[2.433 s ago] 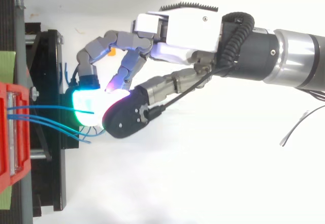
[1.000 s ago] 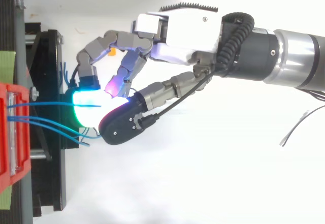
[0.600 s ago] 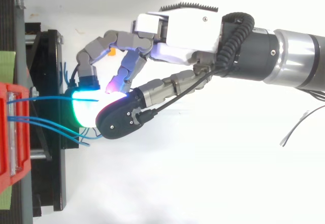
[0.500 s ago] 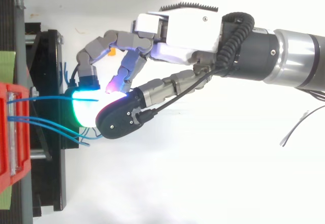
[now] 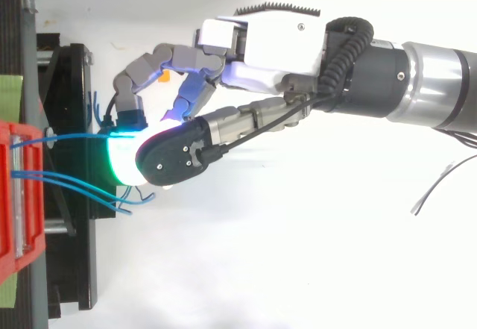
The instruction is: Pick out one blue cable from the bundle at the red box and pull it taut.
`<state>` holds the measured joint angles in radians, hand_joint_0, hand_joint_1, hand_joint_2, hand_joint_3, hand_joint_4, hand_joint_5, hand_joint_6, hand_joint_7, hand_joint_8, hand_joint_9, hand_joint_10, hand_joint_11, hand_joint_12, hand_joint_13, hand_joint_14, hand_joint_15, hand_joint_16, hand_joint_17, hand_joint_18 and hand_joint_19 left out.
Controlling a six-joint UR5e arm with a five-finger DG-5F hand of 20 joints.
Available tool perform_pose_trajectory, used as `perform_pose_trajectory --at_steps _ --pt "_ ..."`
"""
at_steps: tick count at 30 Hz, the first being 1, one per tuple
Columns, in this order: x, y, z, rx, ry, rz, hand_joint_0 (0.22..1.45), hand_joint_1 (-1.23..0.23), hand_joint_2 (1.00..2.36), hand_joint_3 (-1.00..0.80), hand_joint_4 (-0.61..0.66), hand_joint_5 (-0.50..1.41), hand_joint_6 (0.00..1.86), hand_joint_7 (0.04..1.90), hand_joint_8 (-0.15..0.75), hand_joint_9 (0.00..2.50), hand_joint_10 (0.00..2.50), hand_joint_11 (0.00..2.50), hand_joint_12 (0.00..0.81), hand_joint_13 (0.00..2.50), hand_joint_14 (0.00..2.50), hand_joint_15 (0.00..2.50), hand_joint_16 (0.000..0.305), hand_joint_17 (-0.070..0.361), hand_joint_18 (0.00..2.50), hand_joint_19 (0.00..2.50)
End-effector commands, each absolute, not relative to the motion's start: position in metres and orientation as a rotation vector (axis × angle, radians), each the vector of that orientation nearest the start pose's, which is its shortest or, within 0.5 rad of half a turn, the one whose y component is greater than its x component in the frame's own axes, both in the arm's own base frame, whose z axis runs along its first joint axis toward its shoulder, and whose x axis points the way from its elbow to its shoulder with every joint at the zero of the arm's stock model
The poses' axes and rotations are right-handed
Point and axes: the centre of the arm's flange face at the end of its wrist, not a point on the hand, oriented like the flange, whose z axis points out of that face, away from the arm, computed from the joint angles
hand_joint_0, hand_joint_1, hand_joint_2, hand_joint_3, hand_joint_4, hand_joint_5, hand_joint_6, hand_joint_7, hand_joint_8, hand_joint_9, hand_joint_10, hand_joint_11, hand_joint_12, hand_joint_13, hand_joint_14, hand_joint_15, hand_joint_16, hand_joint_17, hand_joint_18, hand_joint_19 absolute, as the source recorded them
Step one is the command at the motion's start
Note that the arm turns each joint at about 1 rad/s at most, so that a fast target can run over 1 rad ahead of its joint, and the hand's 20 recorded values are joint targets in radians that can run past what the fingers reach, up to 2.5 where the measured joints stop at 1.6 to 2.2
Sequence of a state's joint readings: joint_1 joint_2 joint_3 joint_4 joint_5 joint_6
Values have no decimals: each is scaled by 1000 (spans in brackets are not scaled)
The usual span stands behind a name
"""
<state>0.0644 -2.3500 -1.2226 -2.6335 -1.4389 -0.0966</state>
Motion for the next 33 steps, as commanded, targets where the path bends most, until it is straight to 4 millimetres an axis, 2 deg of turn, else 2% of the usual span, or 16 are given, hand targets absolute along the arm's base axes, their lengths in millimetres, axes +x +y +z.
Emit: perform_pose_trajectory --at_steps 1,11,17,20,24,33 --pt "769 -97 209 1123 1144 1127 512 -442 1005 -440 32 -145 803 1054 312 1123 23 710 384 1024 21 588 53 120 898 590" --pt "769 -97 209 1124 1145 1126 496 -470 1001 -485 46 -143 794 1045 315 1132 22 707 389 1035 19 581 54 122 920 582" --pt "769 -97 209 1124 1145 1126 584 -334 1009 -401 10 -137 780 1078 295 1125 23 700 362 1013 22 605 49 111 878 633" --pt "769 -98 209 1122 1143 1124 589 -356 1012 -355 10 -136 775 1077 296 1124 26 707 366 1011 21 601 50 112 873 636" --pt "769 -97 209 1123 1145 1125 578 -463 1016 -268 24 -142 781 1111 301 1106 23 714 375 1009 21 602 50 113 874 621" --pt "769 -97 209 1124 1145 1126 567 -538 1020 -174 25 -164 834 1094 306 1077 24 722 368 1009 22 594 51 114 884 610"
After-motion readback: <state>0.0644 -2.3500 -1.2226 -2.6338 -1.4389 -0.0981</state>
